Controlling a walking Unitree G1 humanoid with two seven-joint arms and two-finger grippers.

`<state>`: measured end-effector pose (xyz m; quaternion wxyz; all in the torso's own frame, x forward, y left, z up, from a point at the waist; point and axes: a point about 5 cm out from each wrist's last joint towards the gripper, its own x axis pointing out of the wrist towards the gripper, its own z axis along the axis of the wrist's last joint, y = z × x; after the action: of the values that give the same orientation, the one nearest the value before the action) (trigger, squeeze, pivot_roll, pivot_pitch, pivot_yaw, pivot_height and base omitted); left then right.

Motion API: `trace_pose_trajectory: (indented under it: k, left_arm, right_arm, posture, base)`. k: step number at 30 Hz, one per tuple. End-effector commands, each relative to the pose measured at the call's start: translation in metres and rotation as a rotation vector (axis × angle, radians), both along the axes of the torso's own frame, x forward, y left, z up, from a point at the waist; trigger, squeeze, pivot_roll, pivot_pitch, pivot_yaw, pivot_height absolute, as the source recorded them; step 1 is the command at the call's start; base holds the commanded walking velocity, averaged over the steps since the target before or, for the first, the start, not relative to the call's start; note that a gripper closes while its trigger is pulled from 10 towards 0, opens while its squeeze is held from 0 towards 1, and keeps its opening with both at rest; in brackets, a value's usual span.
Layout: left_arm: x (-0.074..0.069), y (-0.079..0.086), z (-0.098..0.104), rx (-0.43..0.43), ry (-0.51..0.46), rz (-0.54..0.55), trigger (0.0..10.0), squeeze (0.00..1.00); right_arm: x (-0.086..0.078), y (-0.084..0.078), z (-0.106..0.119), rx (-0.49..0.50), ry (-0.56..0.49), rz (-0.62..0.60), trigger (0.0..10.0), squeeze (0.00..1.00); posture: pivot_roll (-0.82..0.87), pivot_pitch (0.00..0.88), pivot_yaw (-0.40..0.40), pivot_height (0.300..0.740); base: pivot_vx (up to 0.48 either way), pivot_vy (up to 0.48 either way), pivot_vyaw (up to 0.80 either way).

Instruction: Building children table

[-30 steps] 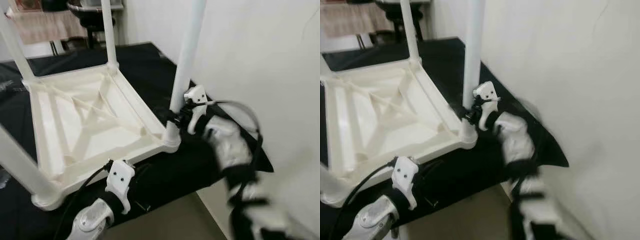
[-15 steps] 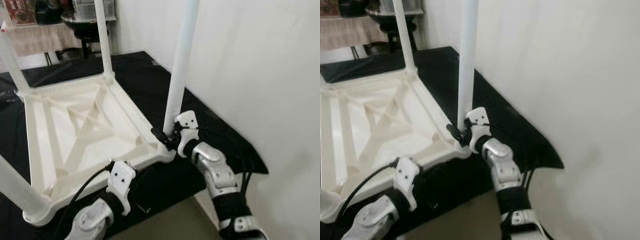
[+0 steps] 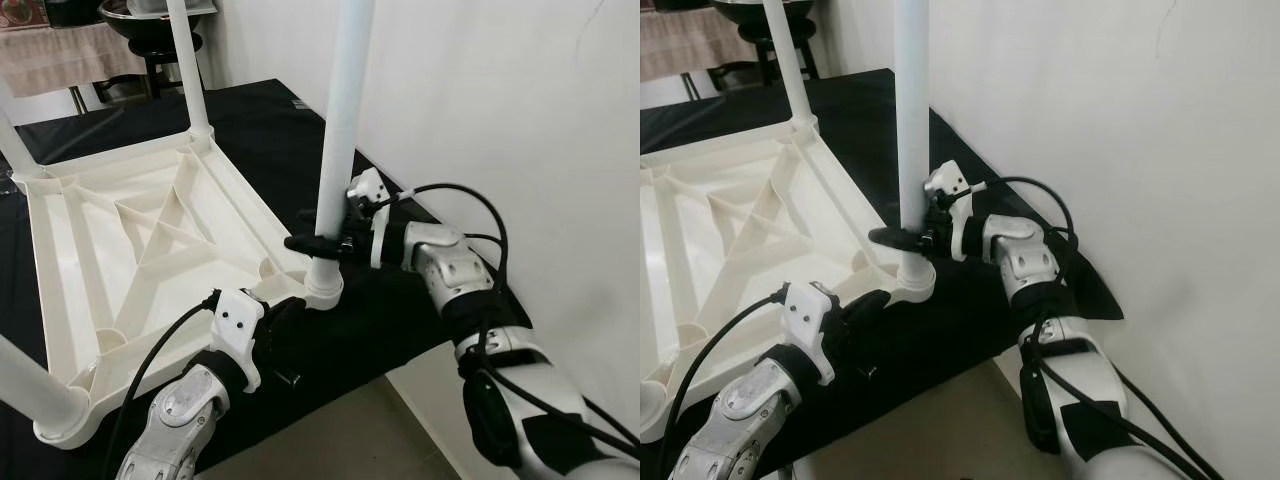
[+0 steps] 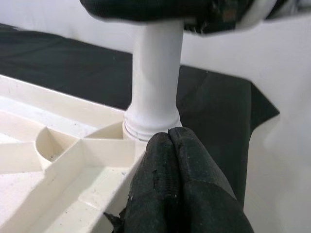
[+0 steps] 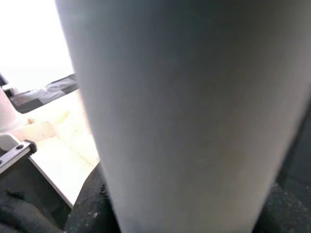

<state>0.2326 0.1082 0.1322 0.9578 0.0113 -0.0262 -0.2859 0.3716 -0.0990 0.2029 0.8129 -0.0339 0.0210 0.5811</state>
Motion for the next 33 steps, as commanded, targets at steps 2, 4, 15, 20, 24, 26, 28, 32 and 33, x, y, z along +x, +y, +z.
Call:
trace_pose_trajectory:
  k: [2, 4, 15, 20, 24, 26, 28, 32, 33]
  left_arm:
    - [-0.006, -0.001, -0.009, 0.026, 0.037, -0.013, 10.0, 0.00]
    - [-0.009, -0.001, -0.010, 0.026, 0.042, -0.013, 10.0, 0.00]
    - [-0.022, 0.003, -0.004, 0.022, 0.053, -0.035, 10.0, 0.00]
    - [-0.022, 0.001, -0.005, 0.028, 0.060, -0.052, 10.0, 0.00]
    - [-0.022, 0.001, -0.005, 0.026, 0.059, -0.047, 10.0, 0.00]
    - [-0.022, 0.000, -0.005, 0.031, 0.058, -0.041, 10.0, 0.00]
    - [-0.022, 0.000, -0.005, 0.033, 0.058, -0.041, 10.0, 0.00]
    - [-0.020, -0.002, -0.007, 0.035, 0.059, -0.045, 10.0, 0.00]
    - [-0.019, -0.003, -0.007, 0.035, 0.059, -0.047, 10.0, 0.00]
  right_arm:
    - [-0.001, -0.003, -0.005, 0.022, 0.021, 0.004, 0.0, 0.00]
    - [-0.002, -0.010, -0.009, 0.019, 0.015, -0.026, 0.0, 0.00]
    - [-0.060, -0.026, -0.069, -0.077, 0.082, -0.893, 0.0, 0.00]
    - [-0.049, -0.010, -0.059, -0.028, 0.089, -0.830, 0.0, 0.00]
    - [-0.042, -0.001, -0.053, -0.029, 0.082, -0.770, 10.0, 0.00]
    - [-0.039, 0.008, -0.041, 0.011, 0.067, -0.594, 10.0, 1.00]
    - [-0.041, 0.012, -0.036, 0.027, 0.066, -0.519, 10.0, 1.00]
    - [-0.037, 0.006, -0.019, 0.016, -0.026, -0.237, 10.0, 0.66]
    - [-0.032, 0.000, -0.017, -0.014, -0.033, -0.147, 10.0, 0.00]
  posture:
    - [0.05, 0.077, -0.067, 0.740]
    - [0.04, 0.092, -0.065, 0.740]
    - [0.01, 0.179, -0.027, 0.740]
    - [0.03, 0.163, -0.034, 0.740]
    - [0.03, 0.162, -0.037, 0.740]
    - [0.05, 0.149, -0.047, 0.740]
    - [0.05, 0.149, -0.047, 0.740]
    - [0.05, 0.129, -0.059, 0.740]
    - [0.06, 0.117, -0.067, 0.740]
  base:
    - [0.000, 0.000, 0.00]
    - [0.000, 0.000, 0.00]
    - [0.000, 0.000, 0.00]
    - [0.000, 0.000, 0.00]
    - [0.000, 0.000, 0.00]
    - [0.000, 0.000, 0.00]
    - [0.000, 0.000, 0.00]
    - [0.000, 0.000, 0.00]
    - [0.000, 0.000, 0.00]
